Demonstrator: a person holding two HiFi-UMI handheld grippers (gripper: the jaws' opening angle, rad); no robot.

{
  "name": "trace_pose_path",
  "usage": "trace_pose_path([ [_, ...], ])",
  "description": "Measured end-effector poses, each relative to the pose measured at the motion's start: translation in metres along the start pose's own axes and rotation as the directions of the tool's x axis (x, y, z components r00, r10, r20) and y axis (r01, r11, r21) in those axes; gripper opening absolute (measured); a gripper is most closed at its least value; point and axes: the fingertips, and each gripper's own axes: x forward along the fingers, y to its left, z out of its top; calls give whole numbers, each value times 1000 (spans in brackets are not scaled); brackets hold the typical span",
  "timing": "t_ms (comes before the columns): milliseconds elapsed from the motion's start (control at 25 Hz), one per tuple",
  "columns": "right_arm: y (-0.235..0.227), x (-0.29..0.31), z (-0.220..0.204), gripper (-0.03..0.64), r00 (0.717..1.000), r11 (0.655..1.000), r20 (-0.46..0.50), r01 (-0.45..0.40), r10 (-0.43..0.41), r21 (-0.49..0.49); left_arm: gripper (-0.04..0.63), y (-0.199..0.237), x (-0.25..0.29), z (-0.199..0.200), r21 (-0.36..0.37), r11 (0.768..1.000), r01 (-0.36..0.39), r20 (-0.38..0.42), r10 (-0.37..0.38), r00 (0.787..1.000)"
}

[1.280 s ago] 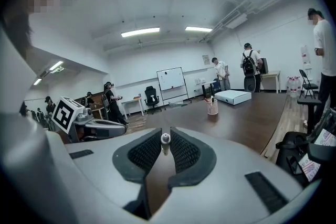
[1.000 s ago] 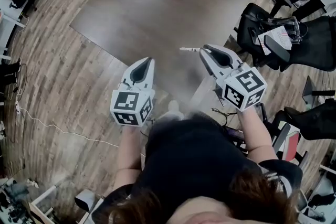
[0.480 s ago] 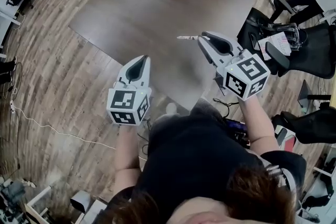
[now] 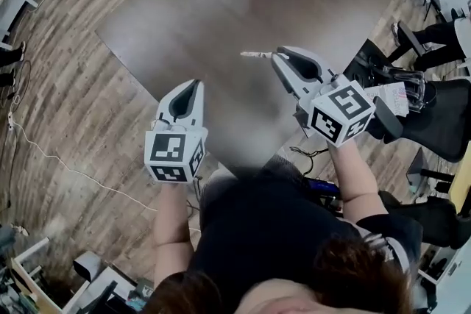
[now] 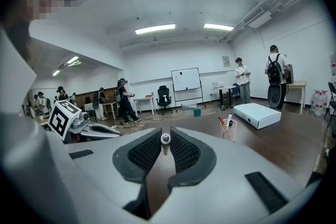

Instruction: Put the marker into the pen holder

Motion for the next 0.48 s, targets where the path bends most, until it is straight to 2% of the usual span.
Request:
trace_pose_path([
  [320,-72,30,20,66,995,995,-5,-95,95,-17,28,-5,49,24,-13,993,-121,11,121,993],
  [480,-92,47,26,67,990,989,-10,-144,144,-24,28,0,65,31,-30,983,-181,9,182,983],
])
